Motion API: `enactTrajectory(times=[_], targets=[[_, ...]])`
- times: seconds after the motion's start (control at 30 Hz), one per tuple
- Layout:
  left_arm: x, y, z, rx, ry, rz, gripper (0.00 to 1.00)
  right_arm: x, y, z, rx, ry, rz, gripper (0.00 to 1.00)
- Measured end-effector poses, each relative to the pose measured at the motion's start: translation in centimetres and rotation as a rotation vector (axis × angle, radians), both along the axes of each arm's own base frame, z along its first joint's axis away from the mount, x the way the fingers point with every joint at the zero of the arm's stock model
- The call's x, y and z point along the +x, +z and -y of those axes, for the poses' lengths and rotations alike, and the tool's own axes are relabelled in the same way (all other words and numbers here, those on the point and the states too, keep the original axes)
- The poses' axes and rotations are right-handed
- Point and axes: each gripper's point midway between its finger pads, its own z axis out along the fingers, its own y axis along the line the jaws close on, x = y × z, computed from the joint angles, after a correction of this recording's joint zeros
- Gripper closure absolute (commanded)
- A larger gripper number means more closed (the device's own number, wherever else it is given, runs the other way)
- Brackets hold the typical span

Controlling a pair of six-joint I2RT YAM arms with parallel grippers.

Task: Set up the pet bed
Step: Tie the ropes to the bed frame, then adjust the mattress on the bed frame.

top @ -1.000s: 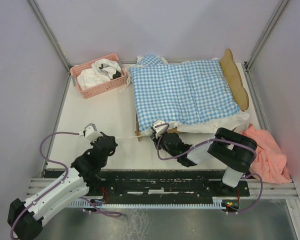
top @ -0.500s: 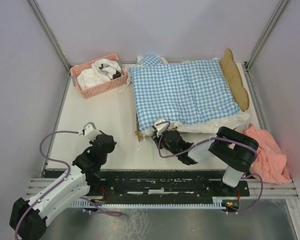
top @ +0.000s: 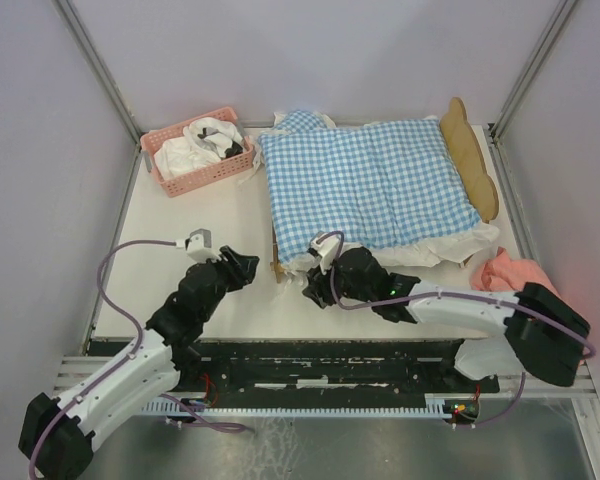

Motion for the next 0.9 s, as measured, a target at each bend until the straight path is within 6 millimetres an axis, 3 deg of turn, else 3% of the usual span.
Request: enactTrajectory(times=[0.2,0.33,0.47,0.73,0.9], targets=[[0.1,-0.6,3.7,0.000,-0.181,-0.029,0.44,-0.5,7.0,2.1,0.086,-0.073,0.028,0.46],[0.1,-1.3,5.2,-0.006,-0.246,-0.048,0.45,0.6,8.4,3.3,0.127,-0.219,0.010,0.46],[0.2,-1.3,5.7,-0.014,-0.266,-0.045,0.45,1.6,7.7,3.5,0.190,-0.363,-0.065,0.35],[0.4,-0.4,5.8,-0.029,-0.266,-0.016,0.46,4.3,4.2,1.9,0.262,-0.506,-0.100,0.28],[0.3,0.0,5.8,-0.037,-0.266,-0.002,0.46,4.4,2.0,0.6,0.252,-0.501,-0.122,0.29]])
